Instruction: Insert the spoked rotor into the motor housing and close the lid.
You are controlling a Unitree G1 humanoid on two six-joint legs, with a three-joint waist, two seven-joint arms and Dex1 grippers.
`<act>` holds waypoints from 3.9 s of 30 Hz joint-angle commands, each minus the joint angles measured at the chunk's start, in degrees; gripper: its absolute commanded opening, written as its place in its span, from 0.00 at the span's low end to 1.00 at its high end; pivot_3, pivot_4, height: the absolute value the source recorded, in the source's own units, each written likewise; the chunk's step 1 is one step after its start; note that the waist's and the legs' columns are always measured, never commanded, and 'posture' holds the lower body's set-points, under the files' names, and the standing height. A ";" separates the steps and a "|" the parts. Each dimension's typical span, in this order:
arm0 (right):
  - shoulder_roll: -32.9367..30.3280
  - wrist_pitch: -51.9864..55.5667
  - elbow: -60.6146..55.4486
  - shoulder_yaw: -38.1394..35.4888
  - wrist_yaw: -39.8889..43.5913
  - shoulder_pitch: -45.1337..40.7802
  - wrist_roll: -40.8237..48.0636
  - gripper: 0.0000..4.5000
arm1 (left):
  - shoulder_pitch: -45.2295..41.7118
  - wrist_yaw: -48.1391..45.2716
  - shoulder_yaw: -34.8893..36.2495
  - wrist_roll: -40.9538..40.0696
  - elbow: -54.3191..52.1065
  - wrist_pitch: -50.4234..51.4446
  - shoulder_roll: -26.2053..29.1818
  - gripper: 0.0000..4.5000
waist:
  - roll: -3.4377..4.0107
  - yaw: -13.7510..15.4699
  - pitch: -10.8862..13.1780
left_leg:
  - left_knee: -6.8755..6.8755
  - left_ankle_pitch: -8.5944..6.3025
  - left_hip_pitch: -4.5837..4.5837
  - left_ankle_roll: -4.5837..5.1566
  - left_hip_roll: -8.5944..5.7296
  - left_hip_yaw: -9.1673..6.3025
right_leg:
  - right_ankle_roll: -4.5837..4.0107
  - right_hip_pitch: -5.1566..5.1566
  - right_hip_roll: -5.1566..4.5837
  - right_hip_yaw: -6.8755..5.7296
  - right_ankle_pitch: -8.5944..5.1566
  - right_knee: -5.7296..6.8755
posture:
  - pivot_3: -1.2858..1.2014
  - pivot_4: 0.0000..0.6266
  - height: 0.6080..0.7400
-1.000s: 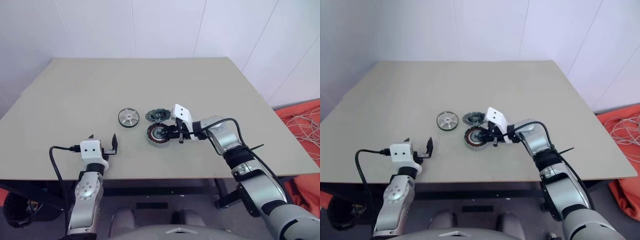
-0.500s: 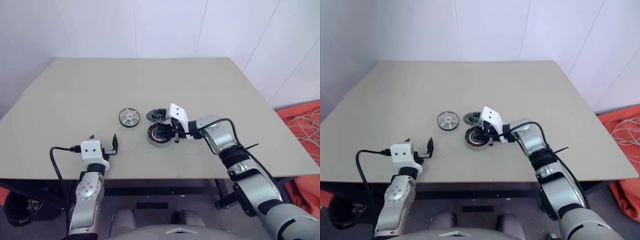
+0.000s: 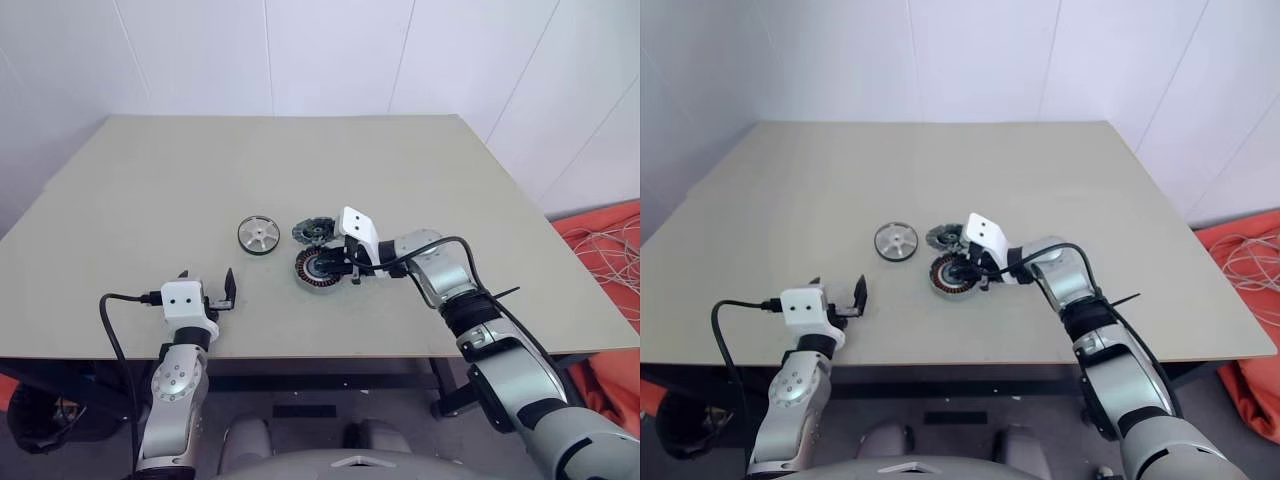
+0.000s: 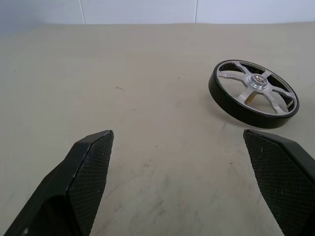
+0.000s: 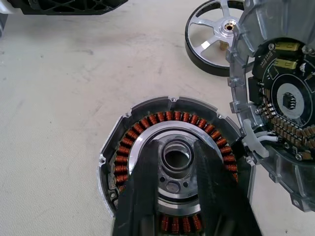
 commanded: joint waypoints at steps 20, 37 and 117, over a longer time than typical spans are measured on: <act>-3.90 2.69 -6.16 -2.20 3.18 1.14 3.44 0.03 | -0.76 -0.30 -0.01 -0.12 -0.65 -0.85 0.29 1.00 | -0.01 -0.04 0.01 | 0.00 0.00 0.01 0.00 0.00 0.01 | 0.00 0.01 0.01 0.00 0.00 0.00 | 0.52 0.00 1.00; -0.09 2.83 -5.07 -0.74 -1.37 0.30 1.58 0.01 | -0.55 -0.05 0.00 0.02 -0.70 -1.00 0.15 1.00 | -0.01 0.01 0.01 | 0.00 0.00 0.00 0.00 0.00 0.00 | 0.00 0.00 0.00 0.00 0.00 0.00 | 0.52 0.00 1.00; 4.08 -0.21 5.35 0.94 -4.11 -3.99 -2.72 0.01 | 1.26 0.56 -0.43 0.64 -2.18 -1.16 -0.66 1.00 | 0.05 -0.08 0.05 | -0.01 0.00 0.04 0.00 0.02 0.01 | -0.01 0.01 0.00 0.00 -0.01 0.01 | 0.52 0.00 1.00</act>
